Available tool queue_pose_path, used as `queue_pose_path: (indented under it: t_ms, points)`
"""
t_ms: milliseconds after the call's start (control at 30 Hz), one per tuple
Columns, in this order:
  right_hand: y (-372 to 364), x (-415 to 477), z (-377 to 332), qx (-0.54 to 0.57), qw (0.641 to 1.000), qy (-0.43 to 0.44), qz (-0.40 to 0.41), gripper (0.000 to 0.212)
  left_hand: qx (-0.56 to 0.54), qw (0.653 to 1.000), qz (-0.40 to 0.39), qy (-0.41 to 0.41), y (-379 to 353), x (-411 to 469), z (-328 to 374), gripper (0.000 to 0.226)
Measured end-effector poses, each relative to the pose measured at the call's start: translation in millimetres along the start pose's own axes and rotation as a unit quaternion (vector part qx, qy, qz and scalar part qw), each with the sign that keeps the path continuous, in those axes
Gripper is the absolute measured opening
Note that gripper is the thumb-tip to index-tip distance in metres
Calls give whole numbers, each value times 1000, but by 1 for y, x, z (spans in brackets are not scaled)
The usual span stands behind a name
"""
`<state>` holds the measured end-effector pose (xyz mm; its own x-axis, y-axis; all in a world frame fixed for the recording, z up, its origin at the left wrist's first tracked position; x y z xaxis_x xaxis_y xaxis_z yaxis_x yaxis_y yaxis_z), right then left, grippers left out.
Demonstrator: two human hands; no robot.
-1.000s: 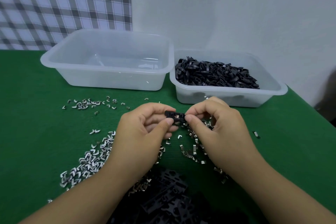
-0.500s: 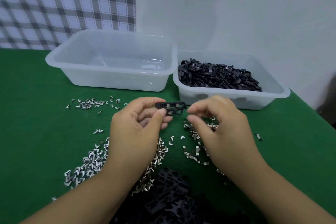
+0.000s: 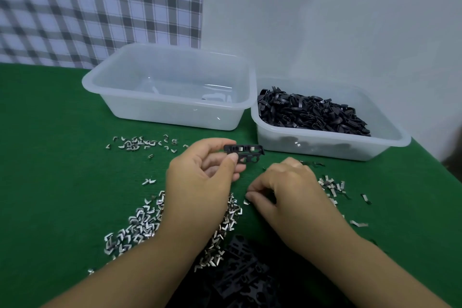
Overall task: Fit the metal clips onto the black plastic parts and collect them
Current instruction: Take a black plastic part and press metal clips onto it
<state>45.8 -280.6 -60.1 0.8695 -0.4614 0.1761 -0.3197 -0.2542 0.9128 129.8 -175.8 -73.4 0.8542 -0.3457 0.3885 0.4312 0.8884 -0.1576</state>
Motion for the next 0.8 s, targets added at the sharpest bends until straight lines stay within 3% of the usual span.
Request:
queue_pose_path:
  t_ms: [167,533,733,800]
  points:
    - [1,3,4,13,999,-29,-14,7,0,1000,-2,2,0,0,0,22]
    - [4,2,9,-87,994,55,-26,22,5,1000,-10,11,0,0,-1,21]
    - [4,3,12,-76,995,54,-44,14,1,1000,-12,17,-1,0,-1,21]
    - [2,3,14,-71,995,57,-45,21,0,1000,-13,18,-2,0,0,21]
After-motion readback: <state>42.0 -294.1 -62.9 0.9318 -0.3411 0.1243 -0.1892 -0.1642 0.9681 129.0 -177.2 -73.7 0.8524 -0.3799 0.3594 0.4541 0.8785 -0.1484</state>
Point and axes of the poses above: each hand's wrist, its own x-axis towards the middle knuckle, its own y-axis out of the back of the hand, z = x × y, the point moved 1 cm from there along x, towards the middle knuckle, and after that the axes turned 12 degrees about -y, right-handed, at the moved point
